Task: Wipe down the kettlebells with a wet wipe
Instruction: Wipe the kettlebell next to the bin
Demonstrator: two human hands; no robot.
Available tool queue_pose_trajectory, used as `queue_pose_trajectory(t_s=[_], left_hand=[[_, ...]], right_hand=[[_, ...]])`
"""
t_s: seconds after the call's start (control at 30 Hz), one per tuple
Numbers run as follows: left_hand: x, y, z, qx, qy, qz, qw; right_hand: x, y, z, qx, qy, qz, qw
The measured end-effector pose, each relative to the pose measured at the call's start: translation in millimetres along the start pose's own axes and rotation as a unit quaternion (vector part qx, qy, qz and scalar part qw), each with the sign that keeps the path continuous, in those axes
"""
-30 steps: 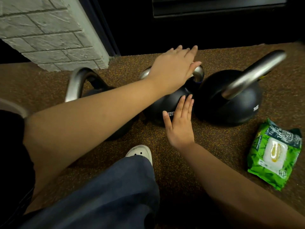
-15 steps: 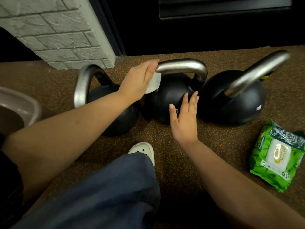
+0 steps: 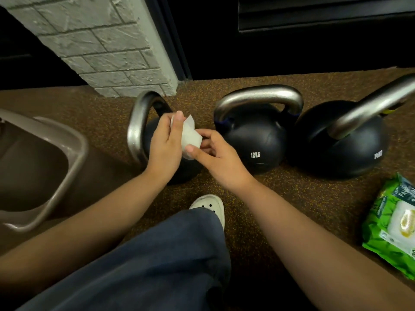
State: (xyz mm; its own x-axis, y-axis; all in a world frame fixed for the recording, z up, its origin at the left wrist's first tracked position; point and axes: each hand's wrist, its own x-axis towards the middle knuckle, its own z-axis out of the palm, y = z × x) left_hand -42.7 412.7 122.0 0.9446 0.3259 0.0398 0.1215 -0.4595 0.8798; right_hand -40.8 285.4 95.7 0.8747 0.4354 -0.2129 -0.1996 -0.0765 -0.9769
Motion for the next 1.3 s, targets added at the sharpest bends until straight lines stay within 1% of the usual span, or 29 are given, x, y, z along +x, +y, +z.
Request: queue_pose_trajectory(t_s=[0.1, 0.17, 0.23, 0.3, 0.37, 0.43, 0.53, 0.63, 0.7, 0.77, 0.83, 0.93, 1.0, 1.07, 1.13, 1.17, 1.2, 1.3], left_hand=[[-9, -1, -14, -0.004, -0.011, -0.016, 1.0], [-16, -2, -25, 0.007, -0.04, -0.013, 0.999], [-24, -6, -38, 0.0, -0.077, -0.022, 0.997], [-29, -11, -49, -0.016, -0.097, -0.036, 0.995], [-29, -11, -58, -0.013, -0.1, -0.042, 0.994], [-22, -5, -65, 0.016, -0.095, -0.031, 0.995], [-1, 9, -78, 0.103, -0.046, 0.009, 0.994], [29, 22, -95, 0.159, 0.047, 0.042, 0.985], [49, 23, -101, 0.224, 0.1, 0.04, 0.969], [68, 17, -99, 0.313, 0.108, 0.013, 0.943], [84, 13, -90, 0.35, 0.066, 0.017, 0.934], [102, 17, -73, 0.359, -0.041, 0.052, 0.931], [113, 21, -68, 0.377, -0.106, 0.018, 0.92], [119, 23, -66, 0.424, -0.172, -0.005, 0.889], [121, 29, -62, 0.475, -0.24, -0.001, 0.847], [122, 32, -59, 0.496, -0.255, -0.005, 0.83], [124, 36, -56, 0.509, -0.253, -0.012, 0.822], [140, 49, -46, 0.519, -0.197, -0.048, 0.83]], right_hand=[[4, 1, 13, 0.061, 0.003, 0.029, 0.998], [6, 0, 17, 0.11, 0.009, 0.056, 0.992], [9, -1, 19, 0.149, 0.008, 0.064, 0.987], [13, -2, 18, 0.164, 0.004, 0.058, 0.985], [17, -4, 15, 0.165, -0.003, 0.044, 0.985], [21, -6, 12, 0.155, -0.011, 0.03, 0.987], [29, -6, 9, 0.072, -0.015, 0.03, 0.997], [35, 6, 6, -0.088, -0.015, 0.012, 0.996], [38, 16, 6, -0.183, -0.032, -0.014, 0.982], [41, 24, 10, -0.244, -0.065, -0.02, 0.968], [45, 28, 15, -0.282, -0.092, -0.02, 0.955], [56, 31, 23, -0.314, -0.108, -0.036, 0.943], [63, 33, 29, -0.344, -0.114, -0.042, 0.931], [67, 38, 33, -0.365, -0.127, -0.037, 0.922], [66, 44, 35, -0.372, -0.134, -0.037, 0.918], [65, 47, 35, -0.377, -0.132, -0.043, 0.916], [65, 50, 35, -0.382, -0.128, -0.049, 0.914], [64, 53, 31, -0.392, -0.131, -0.058, 0.909]])
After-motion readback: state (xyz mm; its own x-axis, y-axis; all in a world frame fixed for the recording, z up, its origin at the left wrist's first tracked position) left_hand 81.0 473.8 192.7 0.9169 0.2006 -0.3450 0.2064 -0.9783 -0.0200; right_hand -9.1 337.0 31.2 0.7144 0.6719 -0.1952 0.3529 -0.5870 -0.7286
